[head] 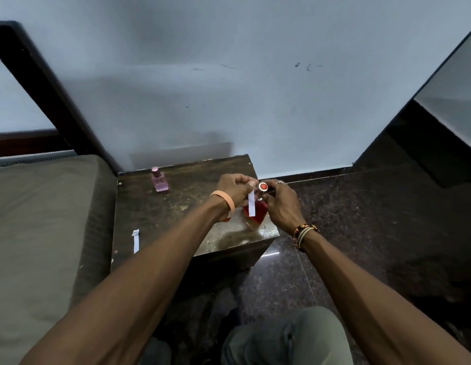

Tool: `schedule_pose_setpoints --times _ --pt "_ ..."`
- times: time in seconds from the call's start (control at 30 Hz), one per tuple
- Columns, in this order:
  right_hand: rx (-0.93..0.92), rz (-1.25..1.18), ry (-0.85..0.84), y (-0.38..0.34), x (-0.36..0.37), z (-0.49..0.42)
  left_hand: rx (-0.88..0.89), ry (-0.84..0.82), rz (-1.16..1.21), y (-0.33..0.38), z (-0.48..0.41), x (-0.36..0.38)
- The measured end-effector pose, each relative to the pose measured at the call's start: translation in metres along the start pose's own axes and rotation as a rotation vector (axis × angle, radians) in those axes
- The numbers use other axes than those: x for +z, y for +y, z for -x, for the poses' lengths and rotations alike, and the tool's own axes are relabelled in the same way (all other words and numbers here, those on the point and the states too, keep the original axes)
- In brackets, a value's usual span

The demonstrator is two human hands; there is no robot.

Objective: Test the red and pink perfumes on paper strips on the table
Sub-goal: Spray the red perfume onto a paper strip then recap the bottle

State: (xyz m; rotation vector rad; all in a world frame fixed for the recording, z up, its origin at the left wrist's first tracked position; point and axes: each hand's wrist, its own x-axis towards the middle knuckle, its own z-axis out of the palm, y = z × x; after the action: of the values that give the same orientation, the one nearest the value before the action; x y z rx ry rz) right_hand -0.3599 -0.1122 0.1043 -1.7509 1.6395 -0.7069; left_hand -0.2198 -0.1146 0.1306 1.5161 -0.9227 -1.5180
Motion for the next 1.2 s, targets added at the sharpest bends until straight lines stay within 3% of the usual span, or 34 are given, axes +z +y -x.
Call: schedule_pose_setpoints --times 1.2 --pt "0.048 0.104 -0.058 0.032 0.021 -0.007 0.070 0.049 -0.176 -0.041 -0.019 -0.006"
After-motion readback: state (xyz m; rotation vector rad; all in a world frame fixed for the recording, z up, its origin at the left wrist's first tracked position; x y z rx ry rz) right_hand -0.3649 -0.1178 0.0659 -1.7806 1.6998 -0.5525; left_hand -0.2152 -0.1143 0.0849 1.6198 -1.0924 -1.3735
